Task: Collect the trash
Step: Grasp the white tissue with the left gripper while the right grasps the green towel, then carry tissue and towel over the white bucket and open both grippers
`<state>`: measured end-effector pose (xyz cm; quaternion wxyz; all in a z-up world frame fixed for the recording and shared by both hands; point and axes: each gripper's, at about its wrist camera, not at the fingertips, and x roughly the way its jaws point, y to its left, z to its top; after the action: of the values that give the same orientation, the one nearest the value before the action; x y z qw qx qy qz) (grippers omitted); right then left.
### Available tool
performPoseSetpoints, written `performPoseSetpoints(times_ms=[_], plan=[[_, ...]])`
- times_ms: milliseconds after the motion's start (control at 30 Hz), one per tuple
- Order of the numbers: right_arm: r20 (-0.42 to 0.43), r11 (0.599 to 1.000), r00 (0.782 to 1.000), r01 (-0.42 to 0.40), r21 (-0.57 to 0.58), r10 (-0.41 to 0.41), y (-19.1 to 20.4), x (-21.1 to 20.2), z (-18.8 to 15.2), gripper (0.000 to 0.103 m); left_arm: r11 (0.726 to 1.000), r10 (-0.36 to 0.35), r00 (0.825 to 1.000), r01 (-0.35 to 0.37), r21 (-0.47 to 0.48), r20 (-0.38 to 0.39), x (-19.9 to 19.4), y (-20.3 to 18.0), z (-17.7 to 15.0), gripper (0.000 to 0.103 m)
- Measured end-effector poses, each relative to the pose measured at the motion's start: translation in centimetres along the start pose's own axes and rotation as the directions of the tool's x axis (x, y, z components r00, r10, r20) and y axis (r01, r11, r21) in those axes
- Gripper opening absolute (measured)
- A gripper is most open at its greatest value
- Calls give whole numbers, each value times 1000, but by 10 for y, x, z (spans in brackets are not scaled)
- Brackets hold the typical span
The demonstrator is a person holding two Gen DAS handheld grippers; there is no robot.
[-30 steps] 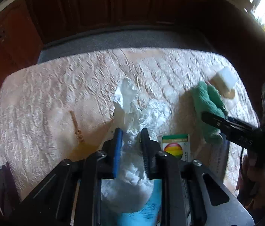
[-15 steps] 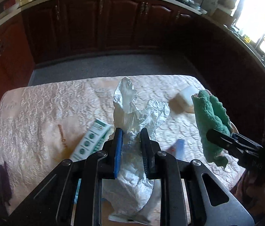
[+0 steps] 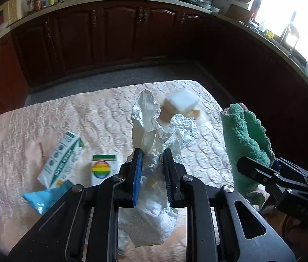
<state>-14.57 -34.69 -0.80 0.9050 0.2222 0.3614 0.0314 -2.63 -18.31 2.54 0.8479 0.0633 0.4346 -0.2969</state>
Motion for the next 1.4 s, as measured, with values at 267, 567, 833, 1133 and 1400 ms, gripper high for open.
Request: performPoseSetpoints(times_ms=[267, 567, 833, 1133, 1400], plan=[[29, 999, 999, 45, 30, -46, -16, -25, -11, 52, 999, 5, 1000, -5, 35, 8, 1, -30, -9, 17], [49, 996, 996, 73, 54, -76, -25, -45, -18, 52, 998, -7, 1000, 7, 70, 11, 6, -54, -15, 17], [72, 992, 992, 93, 84, -99, -41, -62, -23, 52, 993, -32, 999, 31, 110, 9, 10, -82, -13, 17], [75, 981, 987, 131, 140, -142, -67, -78, -31, 52, 984, -60, 998, 61, 169, -13, 24, -115, -10, 17], [72, 961, 978, 177, 211, -196, -102, -93, -41, 52, 971, -90, 995, 98, 218, -49, 43, -150, -11, 17]])
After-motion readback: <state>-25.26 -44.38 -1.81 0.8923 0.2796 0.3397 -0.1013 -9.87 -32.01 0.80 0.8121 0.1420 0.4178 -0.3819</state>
